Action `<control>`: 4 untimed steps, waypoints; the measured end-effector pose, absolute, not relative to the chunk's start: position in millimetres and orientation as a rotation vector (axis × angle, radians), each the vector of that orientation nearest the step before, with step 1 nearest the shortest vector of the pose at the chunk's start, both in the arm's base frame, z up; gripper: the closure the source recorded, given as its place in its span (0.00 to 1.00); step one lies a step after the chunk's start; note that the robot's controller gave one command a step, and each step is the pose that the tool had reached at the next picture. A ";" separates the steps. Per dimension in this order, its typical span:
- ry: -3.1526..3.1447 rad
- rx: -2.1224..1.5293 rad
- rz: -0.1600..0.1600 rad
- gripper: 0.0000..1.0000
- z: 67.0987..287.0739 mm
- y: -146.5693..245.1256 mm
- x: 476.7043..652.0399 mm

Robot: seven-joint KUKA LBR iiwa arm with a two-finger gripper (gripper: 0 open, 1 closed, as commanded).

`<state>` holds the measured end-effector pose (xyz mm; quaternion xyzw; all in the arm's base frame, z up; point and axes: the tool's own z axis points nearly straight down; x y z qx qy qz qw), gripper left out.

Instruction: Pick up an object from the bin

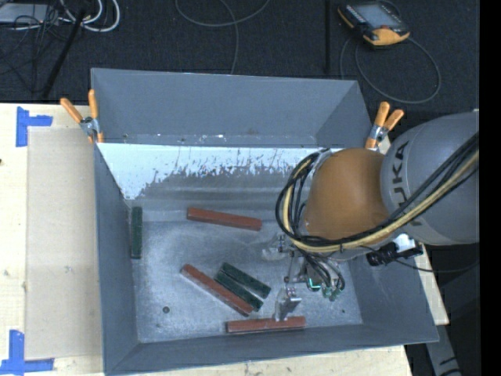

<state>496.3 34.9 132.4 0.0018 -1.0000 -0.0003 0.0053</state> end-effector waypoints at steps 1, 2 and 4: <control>-3.134 0.005 -0.001 0.00 134.6 34.9 497.0; -3.153 0.195 -0.003 1.00 75.5 57.0 512.5; -3.135 0.238 0.000 1.00 226.8 66.3 552.5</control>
Offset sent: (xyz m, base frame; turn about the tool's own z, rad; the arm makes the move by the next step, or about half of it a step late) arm 0.0106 0.0219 -0.0624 -0.1241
